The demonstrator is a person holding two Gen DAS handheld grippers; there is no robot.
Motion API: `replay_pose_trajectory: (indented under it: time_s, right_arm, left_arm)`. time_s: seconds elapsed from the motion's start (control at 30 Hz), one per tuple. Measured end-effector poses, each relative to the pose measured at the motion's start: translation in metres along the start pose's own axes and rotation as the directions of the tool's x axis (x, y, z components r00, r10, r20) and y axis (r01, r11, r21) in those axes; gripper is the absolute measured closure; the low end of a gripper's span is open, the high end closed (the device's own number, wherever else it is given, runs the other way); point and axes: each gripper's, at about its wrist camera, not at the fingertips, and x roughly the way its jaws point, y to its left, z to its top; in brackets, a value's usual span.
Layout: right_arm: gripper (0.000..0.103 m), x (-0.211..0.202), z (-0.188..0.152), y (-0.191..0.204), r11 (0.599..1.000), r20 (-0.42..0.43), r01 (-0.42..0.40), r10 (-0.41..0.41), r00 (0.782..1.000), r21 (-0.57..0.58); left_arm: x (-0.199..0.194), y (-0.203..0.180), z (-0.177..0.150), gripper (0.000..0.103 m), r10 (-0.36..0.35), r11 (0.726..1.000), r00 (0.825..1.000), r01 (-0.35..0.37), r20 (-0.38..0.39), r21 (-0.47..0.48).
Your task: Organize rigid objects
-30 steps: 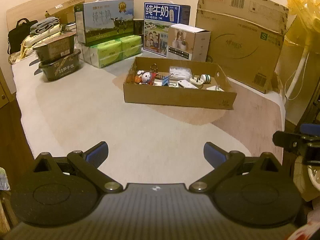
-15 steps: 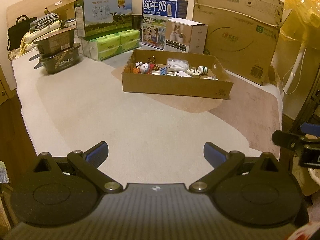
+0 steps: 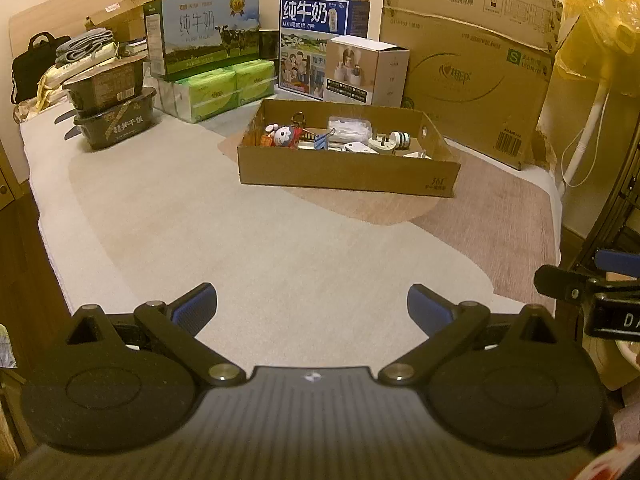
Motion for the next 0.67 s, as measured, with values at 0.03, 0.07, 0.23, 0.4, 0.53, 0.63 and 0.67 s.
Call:
replay_pose_trajectory:
  time_s: [0.03,0.07,0.23,0.4,0.53,0.63,0.67]
  right_arm:
    - [0.001,0.0002,0.0001,0.0001,1.000,0.000,-0.001,0.001,1.000,0.001]
    - [0.001,0.0003,0.0003,0.0005,1.000,0.000,0.000,0.000,1.000,0.000]
    - [0.001,0.0007,0.0004,0.0004,1.000,-0.001,0.001,-0.001,1.000,-0.001]
    - [0.001,0.0004,0.0004,-0.0001,1.000,-0.003,0.000,0.000,1.000,-0.003]
    - [0.001,0.0006,0.0004,0.0003,1.000,-0.005,0.000,0.000,1.000,-0.001]
    - [0.001,0.0010,0.0005,0.0003,1.000,-0.004,0.001,-0.001,1.000,-0.001]
    - [0.001,0.0011,0.0005,0.0002,1.000,-0.004,0.001,-0.001,1.000,-0.002]
  left_arm:
    - [-0.0001,0.0002,0.0000,0.002,-0.001,1.000,1.000,0.001,0.000,-0.002]
    - [-0.0003,0.0000,0.0000,0.002,-0.001,1.000,1.000,0.001,0.000,-0.002]
    - [0.0000,0.0005,-0.0001,0.002,-0.003,1.000,1.000,0.003,0.000,-0.002]
    - [0.0006,0.0017,-0.0005,0.002,-0.006,1.000,1.000,0.006,0.000,-0.004]
    - [0.0007,0.0018,-0.0005,0.002,-0.009,1.000,1.000,0.009,0.005,-0.001]
    - [0.0006,0.0023,-0.0005,0.002,-0.009,1.000,1.000,0.009,0.009,-0.002]
    - [0.0009,0.0027,-0.0004,0.002,-0.010,1.000,1.000,0.010,0.008,-0.005]
